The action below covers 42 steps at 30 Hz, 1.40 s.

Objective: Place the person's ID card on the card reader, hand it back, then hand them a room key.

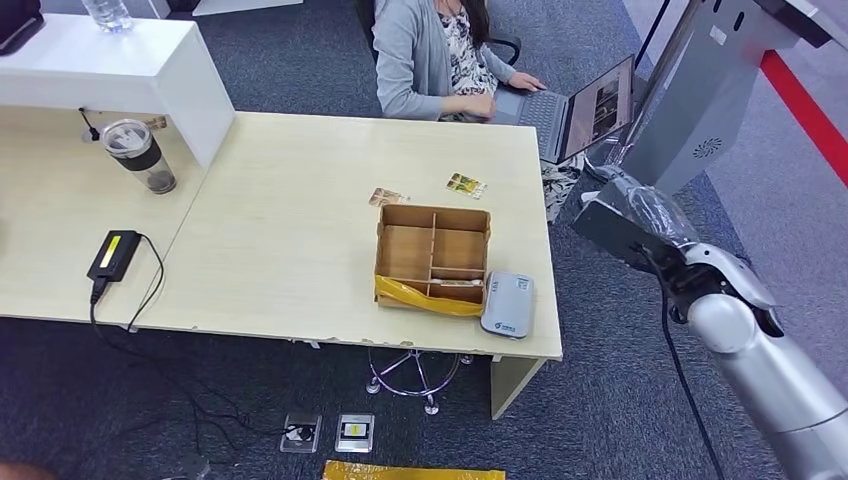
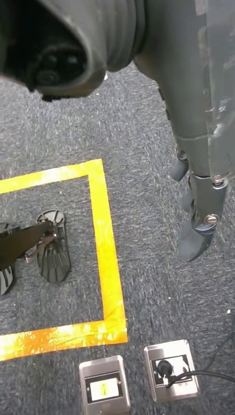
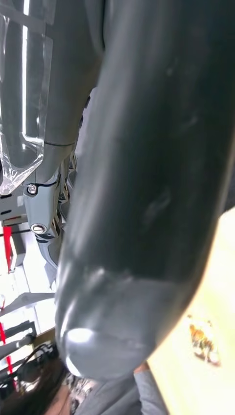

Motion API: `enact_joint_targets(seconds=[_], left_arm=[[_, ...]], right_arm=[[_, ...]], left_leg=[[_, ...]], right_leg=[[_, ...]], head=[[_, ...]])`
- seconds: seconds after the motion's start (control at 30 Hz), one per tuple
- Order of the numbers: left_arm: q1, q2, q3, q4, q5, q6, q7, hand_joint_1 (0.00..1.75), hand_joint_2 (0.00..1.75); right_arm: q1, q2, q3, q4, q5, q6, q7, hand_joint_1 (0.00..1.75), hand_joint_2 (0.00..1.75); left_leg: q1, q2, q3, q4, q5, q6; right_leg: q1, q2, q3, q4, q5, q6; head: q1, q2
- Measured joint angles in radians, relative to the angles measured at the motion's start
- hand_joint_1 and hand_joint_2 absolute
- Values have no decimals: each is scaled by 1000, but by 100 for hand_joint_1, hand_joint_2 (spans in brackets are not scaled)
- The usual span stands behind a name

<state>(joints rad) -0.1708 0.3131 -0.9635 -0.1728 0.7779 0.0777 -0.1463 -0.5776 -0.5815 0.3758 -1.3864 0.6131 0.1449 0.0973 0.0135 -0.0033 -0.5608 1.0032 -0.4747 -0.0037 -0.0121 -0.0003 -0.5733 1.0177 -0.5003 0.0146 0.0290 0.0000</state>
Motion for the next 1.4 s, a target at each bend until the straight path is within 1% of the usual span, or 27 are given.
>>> enact_joint_targets(seconds=[0.1,0.17,0.27,0.33,0.4,0.57,0.63,0.73,0.97,1.1,1.23,1.37,1.4], left_arm=[[1,4,5,0,8,0,-1,0,0],[1,6,9,0,15,-1,-1,0,0],[0,7,14,0,24,-1,0,0,0],[1,7,20,0,27,-1,0,0,0],[0,7,26,0,28,-1,0,0,0],[0,2,37,0,31,4,2,0,0],[-2,-1,44,0,32,5,2,0,0],[-3,-5,52,-1,32,3,5,0,0],[-3,-8,53,-1,31,-2,14,0,0],[-4,-11,53,-1,29,-3,22,0,0],[-5,-16,53,-2,23,-4,28,0,0],[-5,-21,53,-2,18,-4,31,0,0],[-6,-22,53,-2,18,-4,31,0,0]], right_arm=[[64,-64,-38,-136,-16,54,68,0,0],[96,-98,-57,-226,-16,88,120,0,0],[136,-137,-76,-357,-19,116,202,0,0],[164,-156,-86,-442,-15,112,240,0,0],[189,-173,-92,-517,13,92,257,0,0],[250,-214,-98,-650,207,0,229,0,0],[260,-217,-97,-671,229,-12,225,0,0],[269,-216,-94,-679,227,-6,238,0,0],[267,-194,-72,-677,231,10,307,0,0],[264,-161,-66,-672,226,22,365,0,0],[264,-104,-63,-654,234,22,396,0,0],[265,-46,-56,-626,278,34,396,0,175],[265,-32,-56,-621,288,39,395,0,175]], left_leg=[[0,0,0,0,0,0],[0,0,0,0,0,0],[0,0,0,0,0,0],[0,0,0,0,0,0],[0,0,0,0,0,0],[0,0,-1,0,0,0],[0,1,0,0,0,0],[0,1,0,0,0,0],[0,0,-1,-1,0,0],[0,0,-1,-1,0,0],[0,0,-1,-1,0,0],[0,0,-1,-1,0,0],[0,0,-1,-1,0,0]], right_leg=[[0,0,0,0,0,0],[0,0,0,0,0,0],[0,0,0,0,0,0],[0,0,0,0,0,0],[0,0,0,0,0,0],[0,0,0,0,0,0],[0,0,0,0,0,0],[0,0,0,0,0,0],[0,0,0,1,0,0],[1,0,0,1,-1,-1],[1,0,0,1,-1,-1],[1,0,0,1,-1,-1],[1,0,0,1,-1,-1]], head=[[0,0],[0,0],[0,0],[0,0],[0,0],[0,0],[0,0],[0,0],[0,0],[0,0],[0,0],[0,0],[0,0]])
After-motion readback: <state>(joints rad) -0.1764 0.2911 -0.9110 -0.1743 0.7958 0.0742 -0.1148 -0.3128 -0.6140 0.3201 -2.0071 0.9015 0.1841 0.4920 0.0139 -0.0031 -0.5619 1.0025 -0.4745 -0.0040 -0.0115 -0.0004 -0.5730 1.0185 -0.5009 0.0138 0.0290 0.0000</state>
